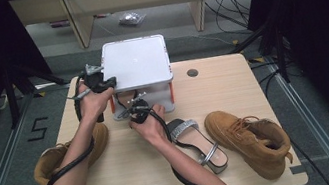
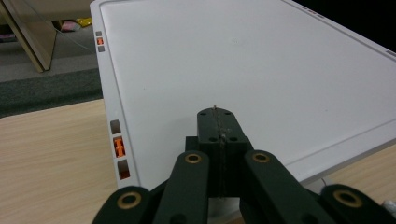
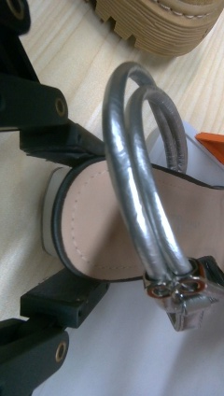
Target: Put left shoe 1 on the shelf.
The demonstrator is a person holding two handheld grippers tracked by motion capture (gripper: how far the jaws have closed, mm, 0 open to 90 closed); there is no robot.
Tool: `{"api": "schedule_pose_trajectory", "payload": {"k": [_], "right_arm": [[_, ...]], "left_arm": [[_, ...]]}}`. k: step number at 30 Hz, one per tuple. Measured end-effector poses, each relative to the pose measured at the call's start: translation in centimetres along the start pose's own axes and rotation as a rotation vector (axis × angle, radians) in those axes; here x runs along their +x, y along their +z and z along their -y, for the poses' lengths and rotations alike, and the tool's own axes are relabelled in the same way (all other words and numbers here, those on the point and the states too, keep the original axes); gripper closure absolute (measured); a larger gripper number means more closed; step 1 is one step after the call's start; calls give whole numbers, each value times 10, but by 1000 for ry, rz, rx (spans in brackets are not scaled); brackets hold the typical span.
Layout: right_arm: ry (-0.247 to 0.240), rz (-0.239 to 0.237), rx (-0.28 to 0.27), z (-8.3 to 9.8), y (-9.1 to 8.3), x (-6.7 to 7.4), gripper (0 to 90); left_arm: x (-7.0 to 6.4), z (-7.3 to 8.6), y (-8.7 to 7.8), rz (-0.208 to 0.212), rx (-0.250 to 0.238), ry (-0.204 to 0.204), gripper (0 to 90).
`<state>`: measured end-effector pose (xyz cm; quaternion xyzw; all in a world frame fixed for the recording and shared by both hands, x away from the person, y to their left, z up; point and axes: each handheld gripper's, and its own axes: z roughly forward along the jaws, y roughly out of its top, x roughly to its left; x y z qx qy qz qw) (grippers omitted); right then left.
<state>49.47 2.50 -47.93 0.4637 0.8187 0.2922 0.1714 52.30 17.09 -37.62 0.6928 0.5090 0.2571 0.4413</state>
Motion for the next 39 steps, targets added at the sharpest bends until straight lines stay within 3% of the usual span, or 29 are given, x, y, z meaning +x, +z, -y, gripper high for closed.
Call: {"api": "schedule_pose_trajectory", "payload": {"k": [6,10,23,25,28,30,33,37,39], "right_arm": [[-4,5,12,-3,4,0,414],[57,4,8,-2,2,1,423],[169,35,-9,-4,-12,-10,428],[146,51,-18,-7,-11,-9,428],[143,53,-22,-12,-8,-7,428],[169,51,-23,-17,-3,-4,427],[156,56,-23,-20,1,-2,426],[177,38,-39,-23,8,1,422],[146,23,-29,-22,11,4,409]], "left_arm": [[0,0,0,2,0,0,898],[1,0,0,4,0,0,898],[1,0,0,4,1,1,898],[1,0,-1,4,8,6,898],[1,-1,0,3,5,3,898],[1,0,0,6,2,0,898],[1,0,0,9,0,-3,898],[2,0,0,8,-2,-3,898],[2,0,0,8,-1,-1,898]]}}
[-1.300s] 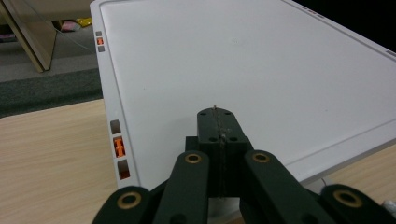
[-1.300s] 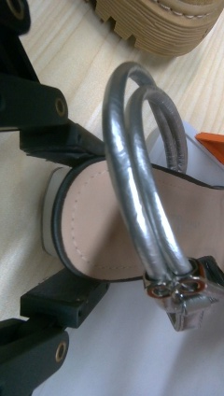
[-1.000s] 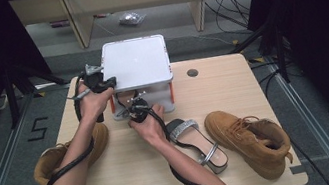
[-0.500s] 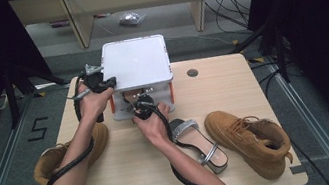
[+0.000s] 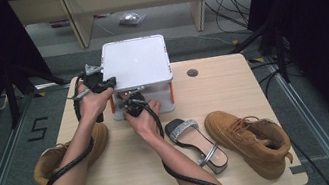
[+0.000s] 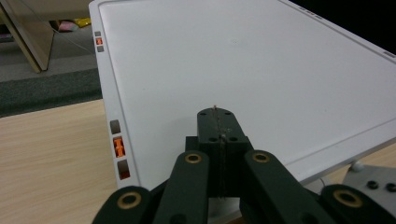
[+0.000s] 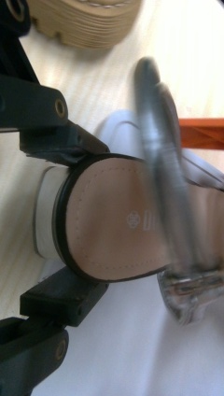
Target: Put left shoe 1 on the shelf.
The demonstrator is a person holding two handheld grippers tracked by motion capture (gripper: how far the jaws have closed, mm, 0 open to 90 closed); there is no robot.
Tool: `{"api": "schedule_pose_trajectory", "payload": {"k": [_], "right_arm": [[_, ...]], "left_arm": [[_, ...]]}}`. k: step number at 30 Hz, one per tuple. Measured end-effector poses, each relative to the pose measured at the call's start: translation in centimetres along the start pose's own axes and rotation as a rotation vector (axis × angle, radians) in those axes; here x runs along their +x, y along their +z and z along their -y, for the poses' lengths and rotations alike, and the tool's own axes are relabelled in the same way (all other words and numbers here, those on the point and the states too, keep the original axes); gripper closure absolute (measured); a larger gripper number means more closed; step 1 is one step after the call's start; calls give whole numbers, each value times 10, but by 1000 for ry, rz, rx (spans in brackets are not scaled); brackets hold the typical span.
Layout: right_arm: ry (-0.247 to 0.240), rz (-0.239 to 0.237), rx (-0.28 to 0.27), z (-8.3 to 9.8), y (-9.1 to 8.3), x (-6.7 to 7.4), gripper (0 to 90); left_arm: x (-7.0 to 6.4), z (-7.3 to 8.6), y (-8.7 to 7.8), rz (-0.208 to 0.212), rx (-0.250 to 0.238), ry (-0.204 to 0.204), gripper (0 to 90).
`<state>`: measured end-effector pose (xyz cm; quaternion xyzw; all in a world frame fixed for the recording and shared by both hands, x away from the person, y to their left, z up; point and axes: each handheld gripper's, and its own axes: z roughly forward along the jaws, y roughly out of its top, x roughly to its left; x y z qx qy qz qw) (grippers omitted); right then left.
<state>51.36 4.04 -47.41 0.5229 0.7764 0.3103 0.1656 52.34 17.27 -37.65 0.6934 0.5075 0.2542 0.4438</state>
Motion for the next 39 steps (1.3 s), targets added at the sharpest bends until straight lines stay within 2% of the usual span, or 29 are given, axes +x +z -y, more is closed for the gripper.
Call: {"api": "schedule_pose_trajectory", "payload": {"k": [1,2,3,5,11,13,15,16,17,20,21,23,25,28,34,36,39], "right_arm": [[-22,-11,12,1,1,0,397],[-22,-11,12,1,1,0,397],[-34,-34,4,5,1,1,381],[-49,-29,-5,7,0,1,382],[-67,-72,-27,16,-20,-3,366],[-79,-82,-39,18,-30,-6,399],[-95,-95,-37,20,-41,-9,513],[-113,-106,-26,21,-48,-12,639],[-113,-106,-26,21,-48,-12,639],[-125,-128,4,24,-51,-17,833],[-112,-147,20,26,-48,-18,900],[-109,-144,28,28,-43,-19,900],[-106,-121,23,29,-36,-19,900],[-101,-136,9,28,-30,-16,900],[-130,-102,-11,25,-20,-8,900],[-135,-105,-23,25,-19,-4,900],[-167,-119,-27,24,-16,1,900]], "left_arm": [[0,0,0,-1,2,2,898],[0,0,0,0,3,1,898],[0,0,0,1,3,1,898],[0,0,0,1,1,0,898],[0,0,0,-1,3,6,898],[0,0,0,-2,2,5,898],[0,0,0,-2,4,6,898],[-1,0,0,-2,3,5,898],[-1,0,0,-2,-1,1,898],[-1,0,0,-3,3,5,898],[-1,0,0,-2,3,5,898],[-1,0,0,-2,3,5,898],[0,0,0,-2,5,7,898],[0,0,0,0,2,2,898],[0,0,0,0,2,3,898],[0,0,0,0,1,3,898],[0,0,0,1,1,2,898]]}}
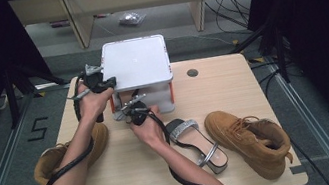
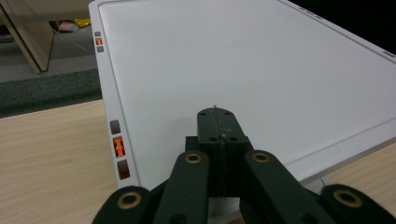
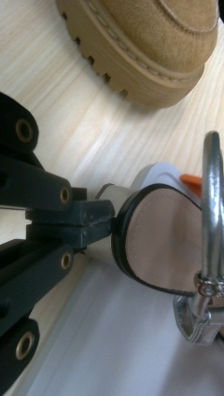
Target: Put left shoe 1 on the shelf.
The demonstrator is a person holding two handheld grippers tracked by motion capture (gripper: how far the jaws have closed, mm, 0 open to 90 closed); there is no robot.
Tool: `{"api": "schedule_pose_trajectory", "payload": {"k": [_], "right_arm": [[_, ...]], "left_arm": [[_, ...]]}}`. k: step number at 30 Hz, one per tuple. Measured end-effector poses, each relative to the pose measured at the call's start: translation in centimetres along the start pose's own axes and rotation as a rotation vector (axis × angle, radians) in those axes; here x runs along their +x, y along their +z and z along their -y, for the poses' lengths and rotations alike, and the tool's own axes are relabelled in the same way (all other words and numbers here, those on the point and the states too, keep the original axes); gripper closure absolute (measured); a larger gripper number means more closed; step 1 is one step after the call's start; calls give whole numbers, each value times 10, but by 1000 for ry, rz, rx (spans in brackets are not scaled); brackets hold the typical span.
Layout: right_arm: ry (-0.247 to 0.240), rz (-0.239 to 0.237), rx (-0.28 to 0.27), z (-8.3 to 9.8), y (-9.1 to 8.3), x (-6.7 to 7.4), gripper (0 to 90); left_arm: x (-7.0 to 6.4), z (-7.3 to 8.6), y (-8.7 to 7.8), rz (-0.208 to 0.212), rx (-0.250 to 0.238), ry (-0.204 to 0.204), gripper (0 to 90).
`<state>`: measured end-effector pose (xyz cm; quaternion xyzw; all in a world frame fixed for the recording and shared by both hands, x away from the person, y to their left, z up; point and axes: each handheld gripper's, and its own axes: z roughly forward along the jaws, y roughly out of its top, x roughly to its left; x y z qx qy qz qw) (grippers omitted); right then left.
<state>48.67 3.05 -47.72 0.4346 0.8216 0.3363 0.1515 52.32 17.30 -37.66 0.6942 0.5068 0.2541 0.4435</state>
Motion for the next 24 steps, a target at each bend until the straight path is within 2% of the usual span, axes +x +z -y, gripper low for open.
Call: {"api": "schedule_pose_trajectory", "payload": {"k": [4,5,9,12,16,17,19,22,23,24], "right_arm": [[22,2,-2,-4,6,8,900],[7,5,-9,-5,7,7,900],[13,11,-10,-9,12,7,900],[-21,21,-24,-11,15,5,900],[-17,17,-27,-12,17,5,900],[-33,23,-35,-12,18,5,900],[-20,24,-39,-12,21,8,900],[-33,21,-38,-14,23,9,900],[-57,25,-40,-15,24,8,900],[-32,23,-37,-15,25,9,900]], "left_arm": [[0,0,0,-2,2,1,898],[-1,-1,0,-2,3,2,898],[0,-1,0,0,2,0,898],[0,0,0,-1,1,1,898],[-1,-1,0,-1,4,3,898],[0,-1,0,-1,4,3,898],[0,-1,0,-1,3,0,898],[0,-1,0,-1,4,1,898],[0,-1,0,-1,5,2,898],[0,-1,0,-1,6,2,898]]}}
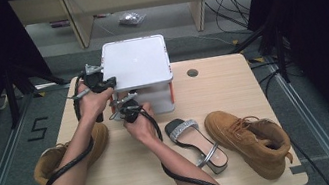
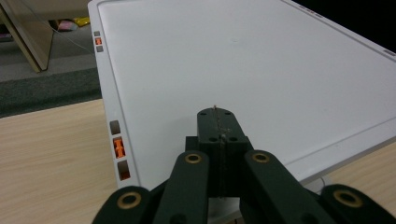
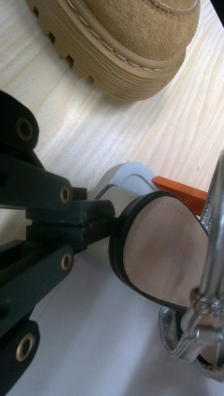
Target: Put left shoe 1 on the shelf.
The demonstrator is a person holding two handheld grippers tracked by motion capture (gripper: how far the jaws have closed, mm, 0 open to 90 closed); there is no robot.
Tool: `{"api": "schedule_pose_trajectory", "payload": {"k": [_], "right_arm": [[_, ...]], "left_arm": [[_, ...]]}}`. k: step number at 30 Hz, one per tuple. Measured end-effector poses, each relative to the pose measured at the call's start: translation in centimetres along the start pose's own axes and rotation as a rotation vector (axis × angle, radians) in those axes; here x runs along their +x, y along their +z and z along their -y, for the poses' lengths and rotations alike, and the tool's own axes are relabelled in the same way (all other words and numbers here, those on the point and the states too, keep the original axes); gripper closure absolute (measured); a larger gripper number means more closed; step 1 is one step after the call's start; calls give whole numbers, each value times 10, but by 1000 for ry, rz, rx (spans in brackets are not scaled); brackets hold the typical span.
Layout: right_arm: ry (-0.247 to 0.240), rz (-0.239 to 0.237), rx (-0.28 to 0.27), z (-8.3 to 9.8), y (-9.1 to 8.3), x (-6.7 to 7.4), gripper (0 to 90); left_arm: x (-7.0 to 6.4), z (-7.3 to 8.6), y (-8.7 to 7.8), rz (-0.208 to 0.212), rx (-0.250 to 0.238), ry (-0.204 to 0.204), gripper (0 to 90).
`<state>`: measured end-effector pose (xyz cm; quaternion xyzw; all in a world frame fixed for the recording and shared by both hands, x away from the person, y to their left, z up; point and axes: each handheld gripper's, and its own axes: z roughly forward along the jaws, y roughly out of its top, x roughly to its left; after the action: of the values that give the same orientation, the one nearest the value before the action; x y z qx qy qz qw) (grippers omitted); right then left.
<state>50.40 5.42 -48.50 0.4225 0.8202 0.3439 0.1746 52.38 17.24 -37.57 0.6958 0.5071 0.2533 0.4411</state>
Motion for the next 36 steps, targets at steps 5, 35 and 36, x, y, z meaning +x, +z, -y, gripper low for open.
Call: {"api": "schedule_pose_trajectory", "payload": {"k": [5,35,36], "right_arm": [[-10,10,-2,-2,3,-1,900],[-108,-10,258,12,-78,-50,548],[-102,-14,264,14,-80,-53,546]], "left_arm": [[0,0,0,1,-1,-1,898],[1,2,0,9,-18,18,896],[1,2,-1,7,-18,20,895]]}}
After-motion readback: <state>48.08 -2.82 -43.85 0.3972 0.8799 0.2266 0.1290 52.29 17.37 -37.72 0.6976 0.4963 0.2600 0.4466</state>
